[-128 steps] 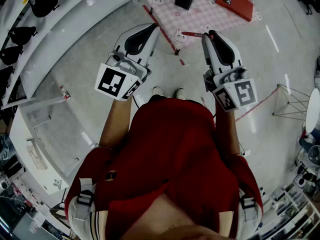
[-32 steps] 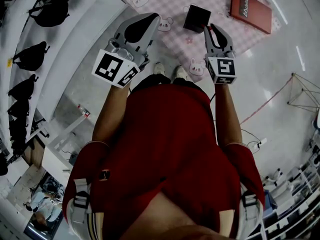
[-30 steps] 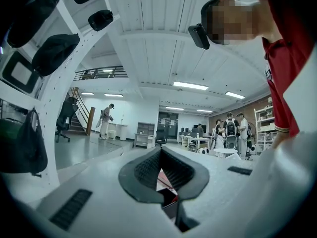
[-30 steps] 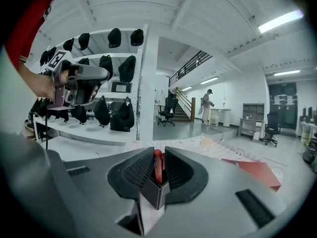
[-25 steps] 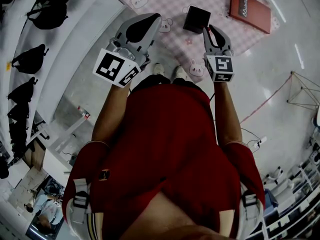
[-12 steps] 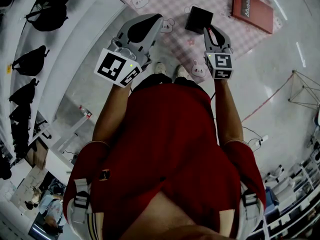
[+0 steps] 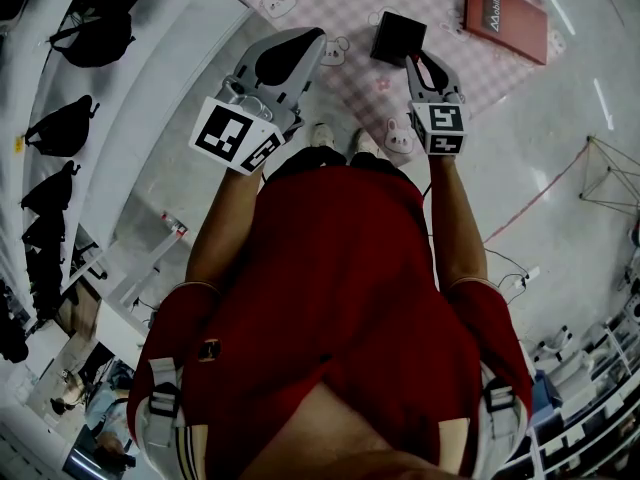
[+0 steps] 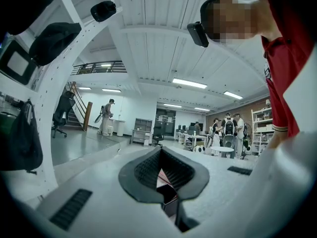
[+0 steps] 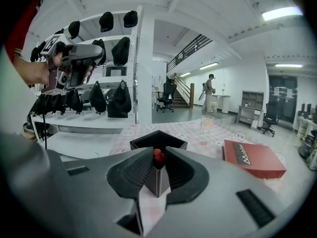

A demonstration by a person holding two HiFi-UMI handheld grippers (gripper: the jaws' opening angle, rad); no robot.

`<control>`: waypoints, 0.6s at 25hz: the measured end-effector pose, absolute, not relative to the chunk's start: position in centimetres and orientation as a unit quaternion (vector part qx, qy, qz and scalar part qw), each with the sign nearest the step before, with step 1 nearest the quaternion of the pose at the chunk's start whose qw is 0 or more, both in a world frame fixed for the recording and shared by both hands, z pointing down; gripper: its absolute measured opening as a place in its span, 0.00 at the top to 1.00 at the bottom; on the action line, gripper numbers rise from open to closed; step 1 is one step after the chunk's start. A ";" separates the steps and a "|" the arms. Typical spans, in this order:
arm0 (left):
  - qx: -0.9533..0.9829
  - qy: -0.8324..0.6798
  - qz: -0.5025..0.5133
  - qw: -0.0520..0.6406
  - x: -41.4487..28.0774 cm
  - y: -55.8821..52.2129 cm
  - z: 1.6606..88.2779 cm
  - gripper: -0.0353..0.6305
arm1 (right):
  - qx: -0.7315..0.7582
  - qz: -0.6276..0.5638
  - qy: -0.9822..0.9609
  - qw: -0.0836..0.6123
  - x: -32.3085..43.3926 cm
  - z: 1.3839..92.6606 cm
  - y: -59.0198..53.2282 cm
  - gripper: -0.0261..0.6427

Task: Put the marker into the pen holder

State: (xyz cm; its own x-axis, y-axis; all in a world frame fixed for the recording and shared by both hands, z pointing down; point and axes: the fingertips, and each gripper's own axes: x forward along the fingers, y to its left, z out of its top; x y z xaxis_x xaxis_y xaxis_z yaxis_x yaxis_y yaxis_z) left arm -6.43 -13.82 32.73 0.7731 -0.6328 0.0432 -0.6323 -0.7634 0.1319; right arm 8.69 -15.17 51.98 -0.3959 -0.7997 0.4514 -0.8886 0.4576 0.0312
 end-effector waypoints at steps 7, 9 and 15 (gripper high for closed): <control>0.941 -0.330 -0.001 0.072 -6.0 -13.9 32.9 0.94 | 0.506 0.112 -0.832 0.198 8.8 51.6 -15.2 0.78; 0.942 -0.329 -0.001 0.072 -5.9 -13.9 32.9 0.94 | 0.505 0.109 -0.833 0.195 8.7 51.4 -15.2 0.78; 0.943 -0.324 -0.004 0.074 -5.7 -13.9 33.0 0.94 | 0.509 0.099 -0.835 0.181 8.5 49.6 -15.0 0.78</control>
